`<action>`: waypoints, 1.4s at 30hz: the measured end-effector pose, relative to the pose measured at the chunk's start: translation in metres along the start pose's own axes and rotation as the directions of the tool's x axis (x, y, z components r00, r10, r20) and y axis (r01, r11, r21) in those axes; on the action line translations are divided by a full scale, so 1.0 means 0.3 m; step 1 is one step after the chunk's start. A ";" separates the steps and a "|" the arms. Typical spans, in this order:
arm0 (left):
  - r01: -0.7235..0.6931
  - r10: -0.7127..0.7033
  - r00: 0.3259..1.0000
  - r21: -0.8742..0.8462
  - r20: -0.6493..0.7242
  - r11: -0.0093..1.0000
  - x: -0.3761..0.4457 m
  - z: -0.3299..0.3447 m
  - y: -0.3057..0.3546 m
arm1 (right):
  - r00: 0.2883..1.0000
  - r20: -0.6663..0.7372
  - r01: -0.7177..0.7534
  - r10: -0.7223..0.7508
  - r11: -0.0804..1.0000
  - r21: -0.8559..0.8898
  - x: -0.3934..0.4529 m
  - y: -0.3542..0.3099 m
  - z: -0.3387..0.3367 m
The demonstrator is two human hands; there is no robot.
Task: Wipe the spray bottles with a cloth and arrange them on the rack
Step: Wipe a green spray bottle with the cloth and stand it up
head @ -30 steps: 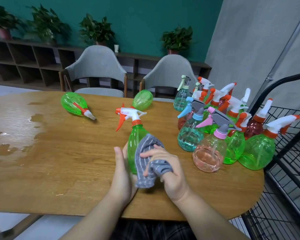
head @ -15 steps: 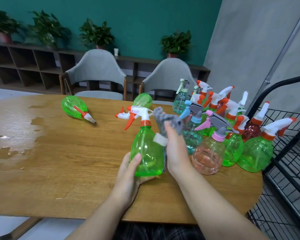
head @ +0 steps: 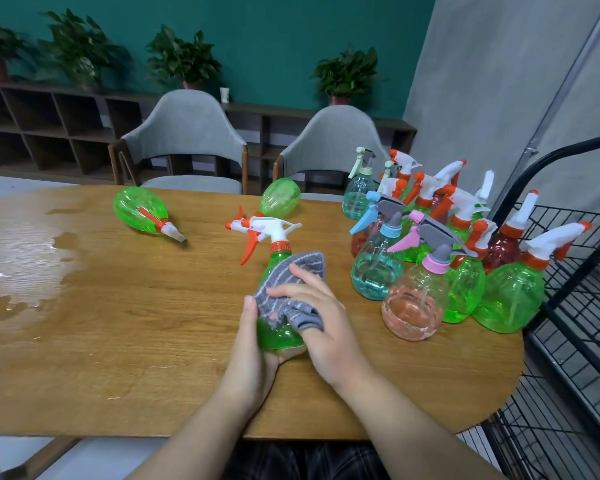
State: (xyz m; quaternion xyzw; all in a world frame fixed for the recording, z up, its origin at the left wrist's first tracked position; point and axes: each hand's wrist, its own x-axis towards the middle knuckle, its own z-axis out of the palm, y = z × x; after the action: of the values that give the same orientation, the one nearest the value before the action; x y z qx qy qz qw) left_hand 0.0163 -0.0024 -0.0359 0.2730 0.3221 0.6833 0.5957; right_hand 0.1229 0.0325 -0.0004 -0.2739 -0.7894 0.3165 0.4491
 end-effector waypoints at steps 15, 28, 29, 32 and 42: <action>-0.040 0.042 0.994 0.023 -0.101 0.999 0.008 -0.017 -0.011 | 0.936 -0.128 -0.189 0.328 0.774 0.605 -0.030 -0.005 -0.073; 0.034 -0.030 0.998 0.074 -0.052 0.997 0.000 -0.005 0.001 | 0.824 -0.148 -0.467 0.547 0.804 0.369 0.092 -0.045 -0.038; 0.030 -0.026 0.999 0.082 -0.047 0.996 0.001 -0.007 -0.001 | 0.871 -0.136 -0.418 0.473 0.857 0.302 0.085 -0.044 -0.032; 0.025 -0.022 0.999 0.089 -0.035 0.996 0.006 -0.010 -0.003 | 0.949 -0.088 -0.284 0.302 0.943 0.174 0.062 -0.041 -0.021; 0.002 -0.001 1.000 0.152 -0.003 0.988 0.014 -0.021 -0.017 | 0.992 -0.033 -0.125 0.125 0.992 0.023 -0.009 0.036 -0.034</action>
State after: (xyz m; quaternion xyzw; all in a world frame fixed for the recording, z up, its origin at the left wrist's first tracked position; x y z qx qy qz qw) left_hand 0.0141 0.0014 -0.0439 0.3163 0.3742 0.6568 0.5731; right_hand 0.1347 0.0402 -0.0058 -0.3235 -0.7595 0.3475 0.4447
